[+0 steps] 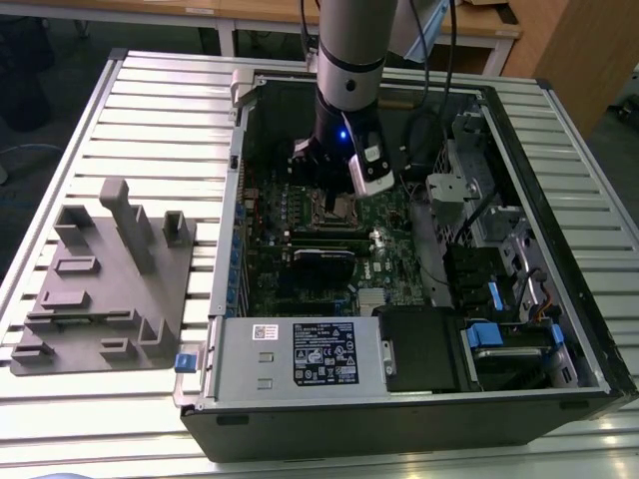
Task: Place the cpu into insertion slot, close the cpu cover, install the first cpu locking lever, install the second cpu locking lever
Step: 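Install the second cpu locking lever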
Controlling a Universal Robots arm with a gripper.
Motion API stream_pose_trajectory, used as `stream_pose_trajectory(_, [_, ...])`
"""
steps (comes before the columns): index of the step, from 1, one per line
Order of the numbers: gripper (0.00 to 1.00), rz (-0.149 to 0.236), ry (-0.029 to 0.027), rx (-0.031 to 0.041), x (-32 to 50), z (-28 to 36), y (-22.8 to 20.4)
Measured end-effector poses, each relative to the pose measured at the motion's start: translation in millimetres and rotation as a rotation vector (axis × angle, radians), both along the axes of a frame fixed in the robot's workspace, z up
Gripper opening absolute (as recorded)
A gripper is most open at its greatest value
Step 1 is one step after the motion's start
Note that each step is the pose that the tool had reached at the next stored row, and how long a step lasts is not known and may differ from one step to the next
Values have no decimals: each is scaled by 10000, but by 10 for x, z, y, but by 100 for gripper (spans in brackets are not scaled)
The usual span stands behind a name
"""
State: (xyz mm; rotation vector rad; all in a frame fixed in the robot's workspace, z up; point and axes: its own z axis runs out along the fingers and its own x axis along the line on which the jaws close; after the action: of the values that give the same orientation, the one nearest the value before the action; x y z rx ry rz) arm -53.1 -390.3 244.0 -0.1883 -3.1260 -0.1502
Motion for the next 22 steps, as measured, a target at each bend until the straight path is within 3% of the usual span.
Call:
stream_pose_trajectory(12, [11,-1,8,-37,-12,-131,-38])
stream_pose_trajectory(22, [11,-1,8,-73,-118,-239,-47])
